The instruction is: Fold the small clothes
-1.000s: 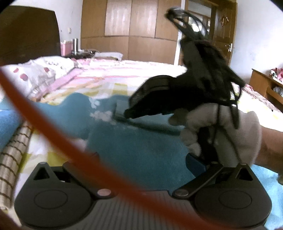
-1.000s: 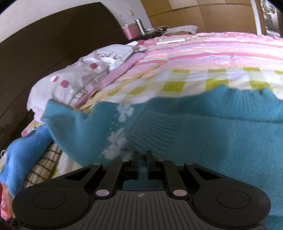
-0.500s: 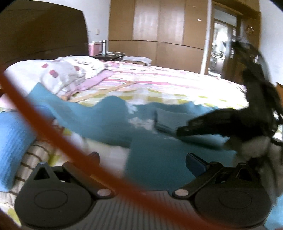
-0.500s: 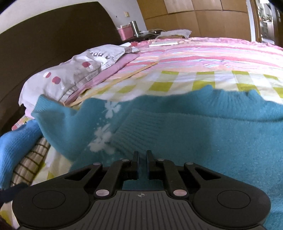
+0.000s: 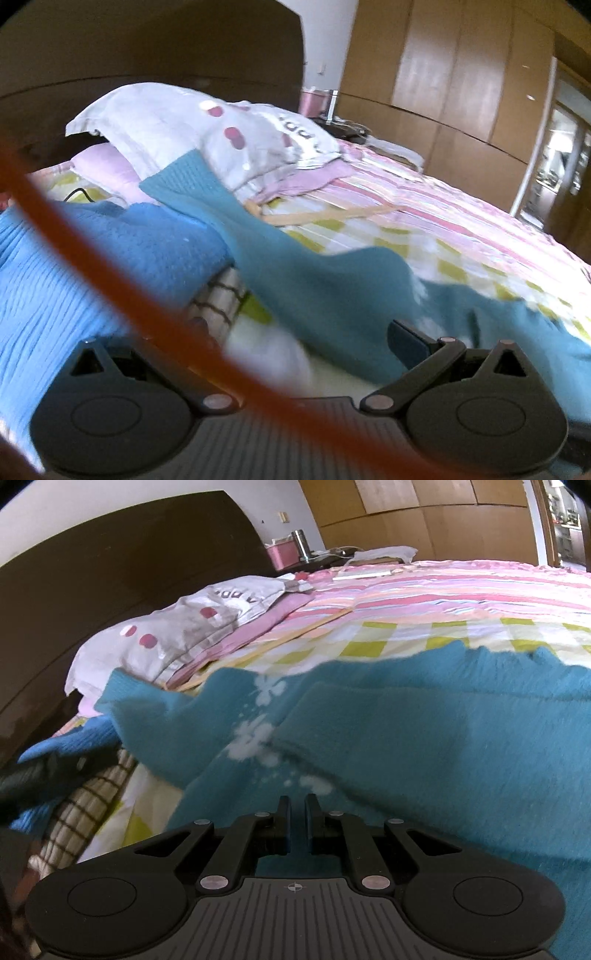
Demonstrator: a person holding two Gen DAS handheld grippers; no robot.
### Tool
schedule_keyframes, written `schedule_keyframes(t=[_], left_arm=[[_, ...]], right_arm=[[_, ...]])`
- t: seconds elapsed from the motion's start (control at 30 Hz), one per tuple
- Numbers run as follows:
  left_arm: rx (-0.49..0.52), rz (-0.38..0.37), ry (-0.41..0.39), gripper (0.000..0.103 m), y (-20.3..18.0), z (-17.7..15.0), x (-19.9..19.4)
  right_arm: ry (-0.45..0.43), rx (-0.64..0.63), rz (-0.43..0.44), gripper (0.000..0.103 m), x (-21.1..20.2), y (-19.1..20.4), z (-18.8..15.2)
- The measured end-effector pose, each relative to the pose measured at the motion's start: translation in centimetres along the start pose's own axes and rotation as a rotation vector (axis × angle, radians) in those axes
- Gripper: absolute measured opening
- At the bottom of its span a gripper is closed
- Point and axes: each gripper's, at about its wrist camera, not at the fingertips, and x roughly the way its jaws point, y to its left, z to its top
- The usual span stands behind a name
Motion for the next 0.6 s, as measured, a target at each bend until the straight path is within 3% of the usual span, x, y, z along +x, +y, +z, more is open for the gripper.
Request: schedule_keyframes(t=[0.17,0.27,0.3,0.37,0.5,0.6], left_arm=[[0.014,0.049,-0.043,0.103,-1.1,-0.2,1.6],[0.019,0.034,-0.058,0.103,-1.6,-0.3,1.9],[0.017,0.011,-0.055,0.092,-1.8,-0.5,1.9],[-0.01,-0.048,-0.017,0.083,-1.9,-0.9,2.4],[-0.026,-0.028,0.016,0.083,-1.4,-1.3,3.6],[-0.131,-0.034,0.041,0.082,0.4,-0.8,4.8]], right_arm=[[0.002,0.026,0.024,0.011,-0.5,-0.3,-0.4],[0.001,0.027,0.031,0.011,-0.6,-0.3,-0.6],[0.0,0.029,0.032,0.011,-0.6,-0.3,-0.6],[-0.001,0.04,0.035,0.011,-0.6,-0.3,-0.7],[-0.004,0.056,0.041,0.011,-0.6,-0.4,-0.8],[-0.003,0.063,0.045,0.011,-0.7,-0.5,-0.8]])
